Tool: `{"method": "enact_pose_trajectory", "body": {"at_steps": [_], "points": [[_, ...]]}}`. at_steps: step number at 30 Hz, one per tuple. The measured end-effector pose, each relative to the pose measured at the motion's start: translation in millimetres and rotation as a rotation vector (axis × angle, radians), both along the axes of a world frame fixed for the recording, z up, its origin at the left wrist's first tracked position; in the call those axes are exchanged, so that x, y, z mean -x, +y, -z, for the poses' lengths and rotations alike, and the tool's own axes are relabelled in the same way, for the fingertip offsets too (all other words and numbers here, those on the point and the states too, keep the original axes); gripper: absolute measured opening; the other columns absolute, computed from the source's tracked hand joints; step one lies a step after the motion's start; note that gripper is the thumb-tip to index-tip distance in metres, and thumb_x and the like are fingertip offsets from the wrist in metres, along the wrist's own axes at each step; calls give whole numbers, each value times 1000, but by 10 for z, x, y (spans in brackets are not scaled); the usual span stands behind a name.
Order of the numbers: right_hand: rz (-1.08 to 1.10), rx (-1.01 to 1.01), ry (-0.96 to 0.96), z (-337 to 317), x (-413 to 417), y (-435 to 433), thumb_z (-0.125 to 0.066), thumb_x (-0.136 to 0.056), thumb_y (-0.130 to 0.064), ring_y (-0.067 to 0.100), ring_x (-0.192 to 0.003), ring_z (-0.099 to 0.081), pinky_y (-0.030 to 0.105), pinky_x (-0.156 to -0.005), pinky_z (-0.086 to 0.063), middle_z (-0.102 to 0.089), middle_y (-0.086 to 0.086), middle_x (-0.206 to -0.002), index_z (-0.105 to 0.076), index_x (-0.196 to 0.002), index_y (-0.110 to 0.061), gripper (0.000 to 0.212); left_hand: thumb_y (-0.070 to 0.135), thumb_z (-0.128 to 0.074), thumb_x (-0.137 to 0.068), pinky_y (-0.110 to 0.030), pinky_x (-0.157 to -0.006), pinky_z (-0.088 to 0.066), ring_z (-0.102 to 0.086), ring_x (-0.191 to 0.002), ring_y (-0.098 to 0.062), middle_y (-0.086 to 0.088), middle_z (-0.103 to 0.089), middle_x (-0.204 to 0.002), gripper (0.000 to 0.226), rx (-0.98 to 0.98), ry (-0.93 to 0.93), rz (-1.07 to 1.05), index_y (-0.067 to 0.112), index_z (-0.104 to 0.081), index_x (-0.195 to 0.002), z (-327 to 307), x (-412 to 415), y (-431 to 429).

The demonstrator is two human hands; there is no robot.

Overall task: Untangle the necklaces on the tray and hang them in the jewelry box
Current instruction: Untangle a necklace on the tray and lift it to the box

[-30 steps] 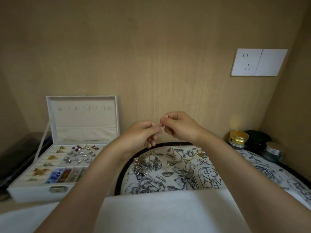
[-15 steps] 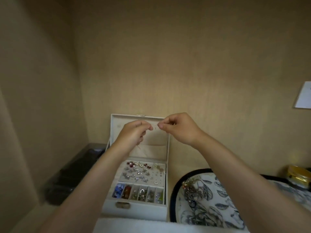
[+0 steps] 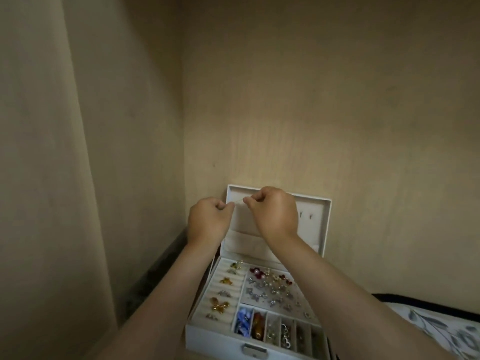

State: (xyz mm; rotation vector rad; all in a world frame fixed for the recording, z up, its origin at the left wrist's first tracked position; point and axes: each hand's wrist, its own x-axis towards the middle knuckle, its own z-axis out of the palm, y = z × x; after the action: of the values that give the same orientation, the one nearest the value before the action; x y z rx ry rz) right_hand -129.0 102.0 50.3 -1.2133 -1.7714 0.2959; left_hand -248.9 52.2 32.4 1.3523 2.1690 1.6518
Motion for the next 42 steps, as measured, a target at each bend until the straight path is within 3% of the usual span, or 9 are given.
{"method": "enact_pose_trajectory", "body": {"at_steps": [3,8,15,23,27,31,34,38,42], "points": [[59,9,-3,97,108,33,-69,-89,-38,12,-75,-64,26,-62,-44,-71,-8,-79,-73,-84,-22,17,26,-65,-88,-25,-46,-25,-36,-43,-13,5,-36,-43,51,23,40,-38,18,-37,-46,-23,-19,33],[139,39,4,201,192,137,-67,-86,-36,12,-63,-62,23,-51,-37,-64,-8,-64,-68,-69,-21,22,32,-65,-90,-23,-45,-26,-45,-46,-15,3,-46,-47,50,93,36,-66,17,-42,-47,14,-26,143],[128,109,-21,202,216,155,-71,-87,-34,17,-83,-68,23,-63,-44,-72,-7,-88,-75,-85,-22,13,29,-63,-91,-22,-46,-31,-54,-50,-17,-2,-60,-55,44,105,24,-84,15,-53,-51,96,-24,188],[104,131,30,102,229,93,-70,-87,-35,13,-73,-63,20,-52,-34,-66,-12,-75,-71,-78,-23,14,31,-62,-93,-23,-45,-24,-38,-42,-13,4,-40,-45,54,39,32,-90,18,-38,-47,97,-18,109],[160,110,-46,52,262,106,-68,-87,-32,17,-73,-63,24,-57,-38,-69,-8,-80,-72,-83,-24,10,29,-65,-88,-23,-49,-43,-62,-55,-19,-2,-66,-58,43,92,-30,-87,16,-49,-51,-15,43,246],[179,98,-117,107,237,98,-65,-88,-31,19,-73,-65,27,-62,-49,-70,-4,-78,-72,-79,-22,15,28,-66,-86,-22,-47,-39,-65,-61,-20,-3,-70,-68,32,192,19,-81,13,-56,-59,-27,71,292],[132,104,-171,157,156,69,-65,-87,-27,18,-70,-66,30,-63,-53,-71,-1,-76,-73,-78,-16,17,31,-66,-87,-25,-47,-44,-66,-62,-19,-4,-72,-70,31,219,43,-22,11,-62,-63,49,58,219],[-6,266,-162,232,56,-2,-61,-88,-38,16,-66,-64,27,-57,-46,-67,-5,-67,-67,-67,-17,31,28,-63,-92,-34,-66,-57,-66,-60,-16,1,-69,-61,31,130,-121,200,13,-70,-66,135,44,95],[-286,576,147,225,-12,-128,-56,-89,-22,16,-51,-61,23,-46,-48,-74,6,-73,-74,-79,-2,28,18,-60,-95,-28,-68,-55,-63,-67,-13,0,-71,-76,17,64,-345,408,12,-72,-85,104,31,-34]]}}
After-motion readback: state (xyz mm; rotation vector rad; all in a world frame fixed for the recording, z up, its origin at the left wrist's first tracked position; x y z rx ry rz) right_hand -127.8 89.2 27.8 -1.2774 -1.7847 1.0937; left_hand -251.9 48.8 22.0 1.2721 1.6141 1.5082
